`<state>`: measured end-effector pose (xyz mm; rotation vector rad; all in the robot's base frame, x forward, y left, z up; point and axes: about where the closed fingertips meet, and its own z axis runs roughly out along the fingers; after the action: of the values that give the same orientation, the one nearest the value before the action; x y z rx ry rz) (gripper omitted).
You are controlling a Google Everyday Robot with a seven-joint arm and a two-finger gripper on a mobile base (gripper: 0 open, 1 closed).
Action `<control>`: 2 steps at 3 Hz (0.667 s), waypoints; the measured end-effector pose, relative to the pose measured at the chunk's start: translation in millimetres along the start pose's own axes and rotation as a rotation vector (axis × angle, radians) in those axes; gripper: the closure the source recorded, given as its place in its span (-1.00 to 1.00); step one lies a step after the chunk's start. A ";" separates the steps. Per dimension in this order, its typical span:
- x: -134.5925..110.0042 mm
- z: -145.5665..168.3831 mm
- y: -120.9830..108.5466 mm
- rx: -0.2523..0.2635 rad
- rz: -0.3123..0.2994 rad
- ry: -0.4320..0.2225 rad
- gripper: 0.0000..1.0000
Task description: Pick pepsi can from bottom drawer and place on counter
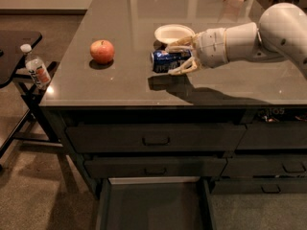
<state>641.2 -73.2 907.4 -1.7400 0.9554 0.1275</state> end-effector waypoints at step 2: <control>0.0 0.1 0.0 0.000 0.000 0.000 -0.30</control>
Offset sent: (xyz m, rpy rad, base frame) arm 0.0000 0.0000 0.0000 0.0000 0.0000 0.0001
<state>641.2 -73.1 907.4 -1.7401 0.9554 0.1276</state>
